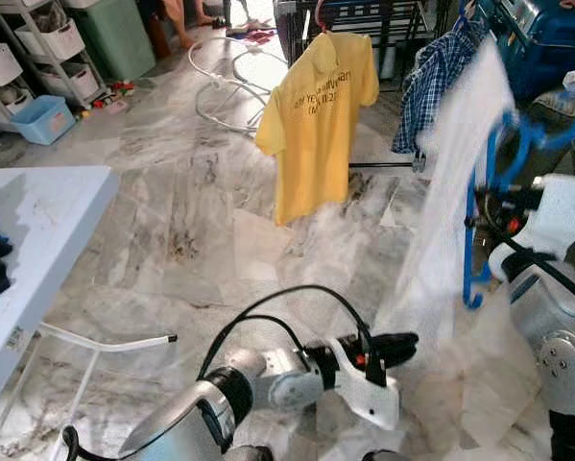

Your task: Hang hanger

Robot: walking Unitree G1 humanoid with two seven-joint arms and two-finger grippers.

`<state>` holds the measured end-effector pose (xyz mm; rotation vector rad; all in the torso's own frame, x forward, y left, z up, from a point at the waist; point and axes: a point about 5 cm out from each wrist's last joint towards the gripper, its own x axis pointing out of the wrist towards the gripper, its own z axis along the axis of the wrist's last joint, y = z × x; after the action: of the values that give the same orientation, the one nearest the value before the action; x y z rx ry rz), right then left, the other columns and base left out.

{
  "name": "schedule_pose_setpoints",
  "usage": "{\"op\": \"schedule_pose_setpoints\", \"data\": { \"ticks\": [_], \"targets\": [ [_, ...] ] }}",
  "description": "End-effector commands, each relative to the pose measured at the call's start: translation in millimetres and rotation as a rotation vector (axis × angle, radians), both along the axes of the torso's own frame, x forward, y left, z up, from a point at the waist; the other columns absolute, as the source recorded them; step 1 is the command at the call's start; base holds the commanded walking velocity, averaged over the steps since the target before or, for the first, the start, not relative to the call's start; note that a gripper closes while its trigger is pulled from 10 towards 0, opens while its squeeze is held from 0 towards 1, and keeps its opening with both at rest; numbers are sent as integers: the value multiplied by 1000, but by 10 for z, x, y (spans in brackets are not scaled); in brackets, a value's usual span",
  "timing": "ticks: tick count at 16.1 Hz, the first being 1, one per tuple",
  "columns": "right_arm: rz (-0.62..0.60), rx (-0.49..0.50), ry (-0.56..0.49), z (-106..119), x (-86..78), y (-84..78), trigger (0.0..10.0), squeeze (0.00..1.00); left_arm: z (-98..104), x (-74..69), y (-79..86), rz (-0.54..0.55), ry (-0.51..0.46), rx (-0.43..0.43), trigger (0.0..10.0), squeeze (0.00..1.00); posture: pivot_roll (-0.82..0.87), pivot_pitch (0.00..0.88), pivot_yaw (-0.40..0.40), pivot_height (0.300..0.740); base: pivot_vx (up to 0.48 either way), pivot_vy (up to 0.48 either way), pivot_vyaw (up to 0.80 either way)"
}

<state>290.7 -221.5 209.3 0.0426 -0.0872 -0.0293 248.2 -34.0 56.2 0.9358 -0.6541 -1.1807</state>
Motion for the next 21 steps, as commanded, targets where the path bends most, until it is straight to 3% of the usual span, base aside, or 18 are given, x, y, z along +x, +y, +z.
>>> {"op": "schedule_pose_setpoints", "data": {
  "ticks": [1,4,7,10,13,14,17,21],
  "targets": [
    [45,-49,-95,139,-58,98,10000,0,-69,-44,20,-19,30,40,10000,1000,-143,115,64,740,0,0,0],
    [76,-105,-104,13,-142,216,10000,0,-44,-47,-17,-17,86,22,10000,1000,-143,115,65,740,0,0,0],
    [46,-129,-69,-263,-340,222,10000,0,135,252,211,137,128,-87,10000,1000,-136,110,67,740,0,0,0],
    [31,-195,-43,-451,-495,198,10000,0,478,654,465,351,191,-289,10000,1000,-118,105,61,740,0,0,0],
    [15,-275,-35,-558,-545,153,10000,0,690,845,602,428,219,-390,10000,1000,-98,99,50,740,0,0,0],
    [50,-340,-38,-622,-567,155,10000,0,746,861,645,393,203,-382,10000,1000,-88,97,46,740,0,0,0],
    [150,-290,-31,-725,-644,181,10000,0,841,857,720,272,133,-291,10000,1000,-73,88,40,740,0,0,0],
    [257,-267,17,-893,-796,133,10000,0,1065,947,790,212,-32,-178,10000,1000,-56,78,40,740,0,0,0]
  ]
}}
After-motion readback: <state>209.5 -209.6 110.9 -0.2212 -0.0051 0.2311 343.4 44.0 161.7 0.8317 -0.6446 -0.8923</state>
